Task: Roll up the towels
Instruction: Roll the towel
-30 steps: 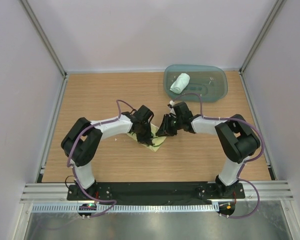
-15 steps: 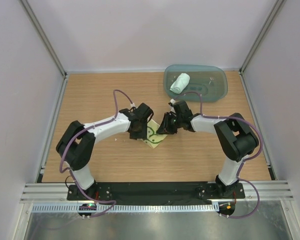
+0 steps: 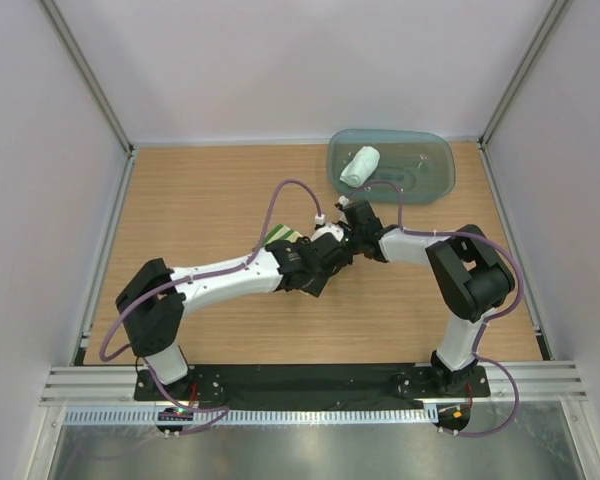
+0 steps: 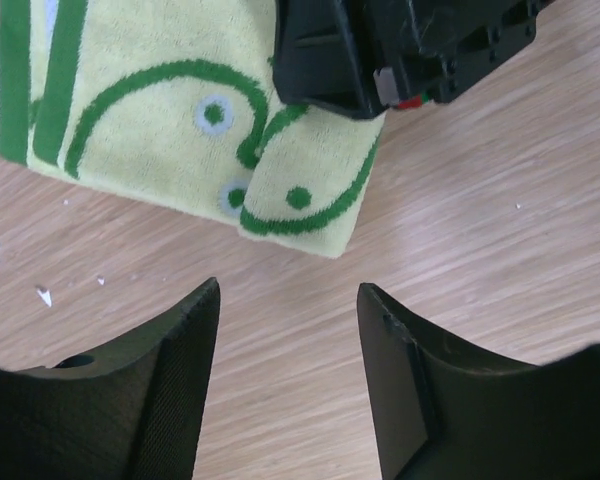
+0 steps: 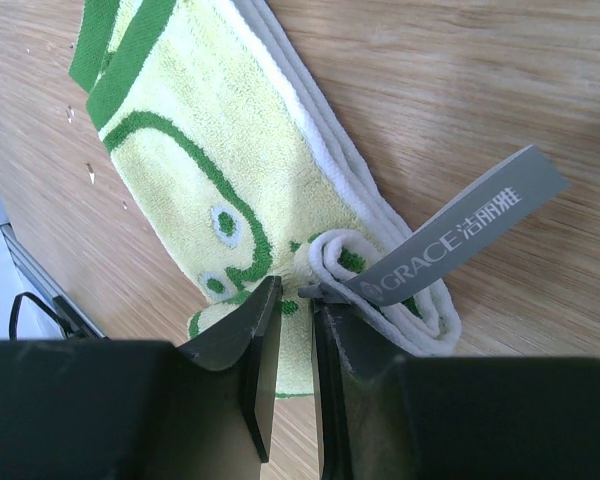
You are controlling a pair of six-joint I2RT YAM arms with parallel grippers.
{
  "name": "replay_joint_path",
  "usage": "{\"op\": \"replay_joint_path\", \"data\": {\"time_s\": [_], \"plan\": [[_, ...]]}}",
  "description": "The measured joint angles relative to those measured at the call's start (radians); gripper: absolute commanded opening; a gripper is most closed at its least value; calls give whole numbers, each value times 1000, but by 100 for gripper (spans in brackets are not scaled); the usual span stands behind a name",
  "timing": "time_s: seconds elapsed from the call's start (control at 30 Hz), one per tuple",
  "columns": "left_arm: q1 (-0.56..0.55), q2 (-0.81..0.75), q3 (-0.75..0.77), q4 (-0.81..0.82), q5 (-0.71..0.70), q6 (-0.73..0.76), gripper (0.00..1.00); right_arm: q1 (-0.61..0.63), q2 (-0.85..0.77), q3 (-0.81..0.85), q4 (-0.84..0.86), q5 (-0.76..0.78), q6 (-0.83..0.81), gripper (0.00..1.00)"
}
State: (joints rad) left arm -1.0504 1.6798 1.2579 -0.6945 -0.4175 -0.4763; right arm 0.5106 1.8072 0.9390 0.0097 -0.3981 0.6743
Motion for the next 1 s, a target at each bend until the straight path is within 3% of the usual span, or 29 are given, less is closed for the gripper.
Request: {"op": "replay_joint_path", "data": {"time_s": [0.63,1.0], "plan": [[39,171,0,187,140,122,61,-3,20,17,-2,-11,-10,25],[170,179,-64,284,267,107,58,-2,40,43,14,3,-10,25]]}}
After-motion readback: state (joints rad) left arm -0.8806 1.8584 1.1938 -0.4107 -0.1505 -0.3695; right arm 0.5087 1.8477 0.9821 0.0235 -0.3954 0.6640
